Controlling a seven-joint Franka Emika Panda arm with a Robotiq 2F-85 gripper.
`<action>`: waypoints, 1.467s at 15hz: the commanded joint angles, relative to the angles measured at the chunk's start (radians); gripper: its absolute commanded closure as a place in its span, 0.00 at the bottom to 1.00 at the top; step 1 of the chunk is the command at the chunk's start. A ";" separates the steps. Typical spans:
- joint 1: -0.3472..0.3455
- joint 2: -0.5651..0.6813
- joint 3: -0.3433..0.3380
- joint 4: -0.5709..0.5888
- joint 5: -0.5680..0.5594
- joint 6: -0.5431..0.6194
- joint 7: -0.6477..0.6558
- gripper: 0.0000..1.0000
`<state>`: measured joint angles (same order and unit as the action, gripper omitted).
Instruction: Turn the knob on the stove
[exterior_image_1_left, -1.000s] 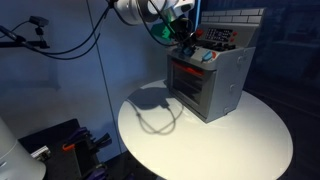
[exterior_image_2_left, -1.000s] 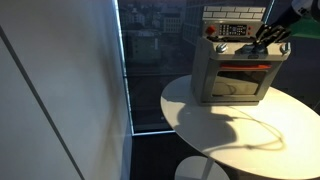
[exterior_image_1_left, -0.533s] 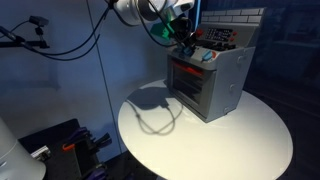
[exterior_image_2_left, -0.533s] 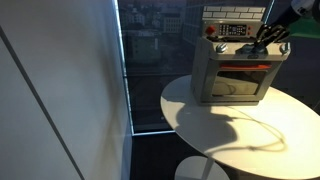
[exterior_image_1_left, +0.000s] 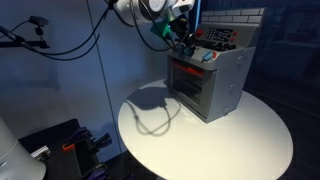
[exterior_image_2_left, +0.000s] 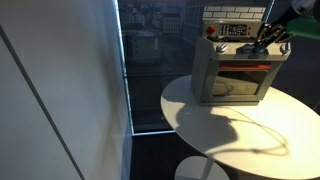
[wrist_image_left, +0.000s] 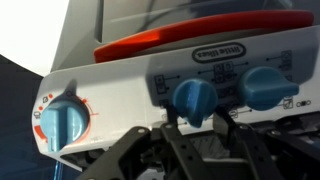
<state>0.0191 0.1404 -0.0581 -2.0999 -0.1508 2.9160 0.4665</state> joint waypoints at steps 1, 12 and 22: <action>0.008 -0.035 -0.019 -0.014 -0.009 -0.021 0.088 0.84; -0.007 -0.098 -0.011 -0.076 0.103 0.004 0.241 0.84; -0.005 -0.106 -0.011 -0.090 0.087 0.002 0.242 0.92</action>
<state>0.0138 0.0522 -0.0682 -2.1779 -0.0595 2.9177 0.6978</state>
